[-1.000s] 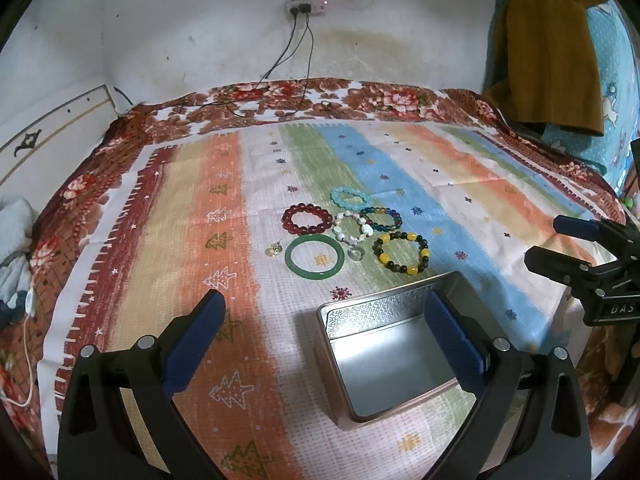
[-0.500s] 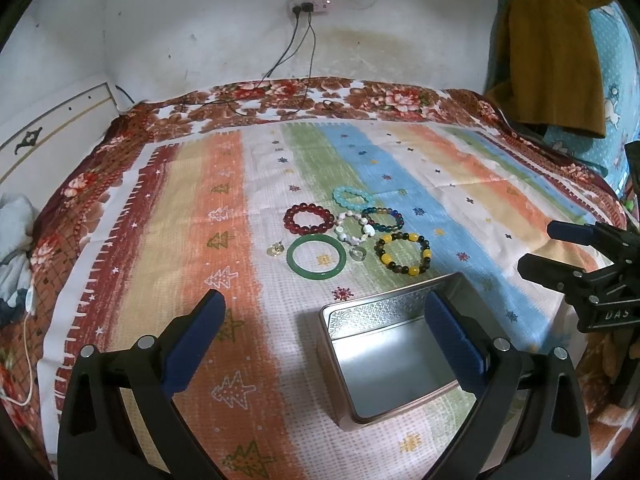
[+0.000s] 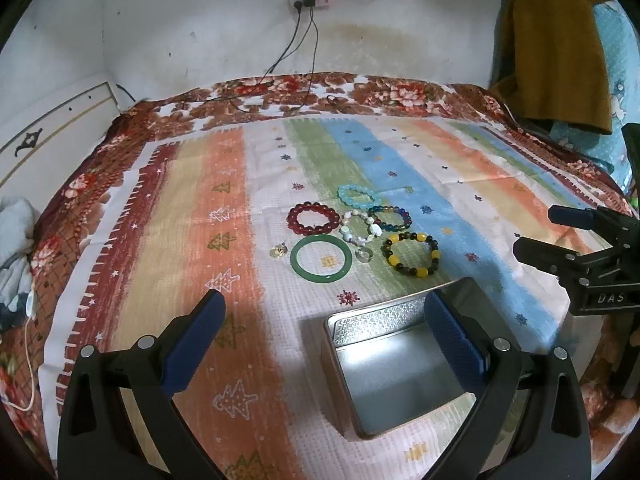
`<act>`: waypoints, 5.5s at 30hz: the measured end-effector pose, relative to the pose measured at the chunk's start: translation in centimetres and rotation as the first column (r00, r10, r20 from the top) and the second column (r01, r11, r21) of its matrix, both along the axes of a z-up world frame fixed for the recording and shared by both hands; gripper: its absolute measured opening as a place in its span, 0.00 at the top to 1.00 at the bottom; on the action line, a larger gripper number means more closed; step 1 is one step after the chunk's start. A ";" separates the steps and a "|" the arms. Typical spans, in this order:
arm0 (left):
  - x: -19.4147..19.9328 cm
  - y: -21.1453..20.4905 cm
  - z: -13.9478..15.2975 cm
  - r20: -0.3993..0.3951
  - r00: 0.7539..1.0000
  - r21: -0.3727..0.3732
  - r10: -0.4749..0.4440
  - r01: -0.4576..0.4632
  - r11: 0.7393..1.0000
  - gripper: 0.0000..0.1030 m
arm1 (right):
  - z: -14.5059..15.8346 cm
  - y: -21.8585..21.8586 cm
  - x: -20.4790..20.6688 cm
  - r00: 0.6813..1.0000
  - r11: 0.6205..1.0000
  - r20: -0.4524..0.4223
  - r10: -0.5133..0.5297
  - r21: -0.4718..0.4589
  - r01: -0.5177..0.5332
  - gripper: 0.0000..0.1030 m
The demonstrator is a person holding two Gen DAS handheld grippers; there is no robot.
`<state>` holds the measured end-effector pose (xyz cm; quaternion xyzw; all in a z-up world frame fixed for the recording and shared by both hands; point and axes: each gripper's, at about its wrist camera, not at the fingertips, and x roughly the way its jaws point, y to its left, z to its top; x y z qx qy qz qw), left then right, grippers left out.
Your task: Organize jewelry
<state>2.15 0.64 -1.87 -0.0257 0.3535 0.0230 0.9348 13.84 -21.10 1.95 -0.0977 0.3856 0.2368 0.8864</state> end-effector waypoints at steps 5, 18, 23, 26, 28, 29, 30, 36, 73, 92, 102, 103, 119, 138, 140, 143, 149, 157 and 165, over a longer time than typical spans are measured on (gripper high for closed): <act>1.9 -0.2 0.0 -0.015 1.000 0.029 0.006 -0.006 1.000 0.05 | -0.4 0.3 0.9 1.000 1.000 -0.017 0.001 -0.025 -0.002 0.05; 6.9 1.2 -1.2 -0.087 0.996 0.058 0.035 -0.030 0.998 0.05 | -1.5 1.8 6.5 0.999 0.997 -0.040 -0.011 -0.083 0.008 0.05; 8.5 1.2 -1.7 -0.105 0.994 0.073 0.028 -0.020 0.997 0.05 | -2.1 1.7 8.0 0.997 0.997 -0.079 -0.011 -0.083 0.005 0.05; 9.5 1.2 -1.9 -0.114 0.993 0.083 0.025 -0.016 0.996 0.05 | -2.3 1.9 8.6 0.996 0.996 -0.087 -0.011 -0.086 0.003 0.05; 10.1 1.1 -2.0 -0.116 0.993 0.093 0.023 -0.012 0.996 0.05 | -2.5 2.0 9.2 0.995 0.996 -0.101 -0.011 -0.087 0.002 0.05; 10.4 1.1 -2.1 -0.117 0.993 0.098 0.024 -0.012 0.995 0.05 | -2.6 2.0 9.3 0.994 0.996 -0.106 -0.011 -0.088 0.002 0.05; 10.6 1.2 -2.2 -0.119 0.993 0.100 0.025 -0.013 0.995 0.05 | -2.8 2.1 9.6 0.993 0.996 -0.114 -0.011 -0.092 0.001 0.05; 12.1 1.8 -3.3 -0.165 0.986 0.086 0.022 -0.008 0.996 0.05 | -4.4 2.3 11.0 0.984 0.994 -0.179 -0.026 -0.105 0.007 0.05; 19.4 4.8 -10.7 -0.439 0.898 0.067 -0.042 0.079 0.995 0.05 | -12.5 4.7 16.3 0.928 0.963 -0.366 -0.076 -0.269 -0.027 0.14; 18.8 3.3 -10.3 -0.415 0.898 0.005 -0.146 0.163 0.987 0.85 | -12.0 6.1 15.1 0.902 0.973 -0.430 0.025 -0.198 -0.121 0.89; 17.9 4.1 -8.1 -0.378 0.920 -0.033 -0.108 0.104 0.994 0.85 | -9.5 6.0 14.6 0.902 0.985 -0.426 0.075 -0.108 -0.133 0.89; 17.8 4.1 -7.7 -0.368 0.926 -0.017 -0.090 0.090 0.996 0.85 | -9.2 6.0 14.4 0.904 0.986 -0.419 0.082 -0.099 -0.135 0.89; 14.2 4.4 -3.3 -0.261 0.964 -0.031 -0.055 0.048 0.998 0.84 | -3.7 6.5 11.8 0.937 0.984 -0.311 0.160 -0.031 -0.178 0.89; 11.1 4.1 -1.1 -0.213 0.976 -0.045 -0.042 0.034 0.998 0.84 | 0.7 6.5 8.2 0.956 0.978 -0.209 0.205 0.003 -0.209 0.89; 10.6 4.0 -0.6 -0.200 0.979 -0.046 -0.044 0.036 0.998 0.84 | 1.2 6.5 7.6 0.957 0.976 -0.194 0.215 0.006 -0.218 0.89; 9.7 3.9 0.1 -0.178 0.983 -0.056 -0.044 0.035 0.998 0.84 | 2.0 6.4 6.9 0.957 0.973 -0.176 0.229 0.019 -0.229 0.89; 8.0 3.2 0.7 -0.160 0.985 -0.054 -0.071 0.063 0.997 0.84 | 3.7 6.1 5.1 0.954 0.965 -0.145 0.261 0.056 -0.255 0.89; 6.5 2.4 1.2 -0.140 0.986 -0.057 -0.091 0.083 0.995 0.84 | 4.6 5.4 2.9 0.950 0.957 -0.128 0.285 0.085 -0.276 0.89; 5.0 1.8 1.3 -0.133 0.985 -0.061 -0.106 0.099 0.993 0.84 | 5.0 4.7 1.2 0.946 0.950 -0.122 0.301 0.121 -0.287 0.89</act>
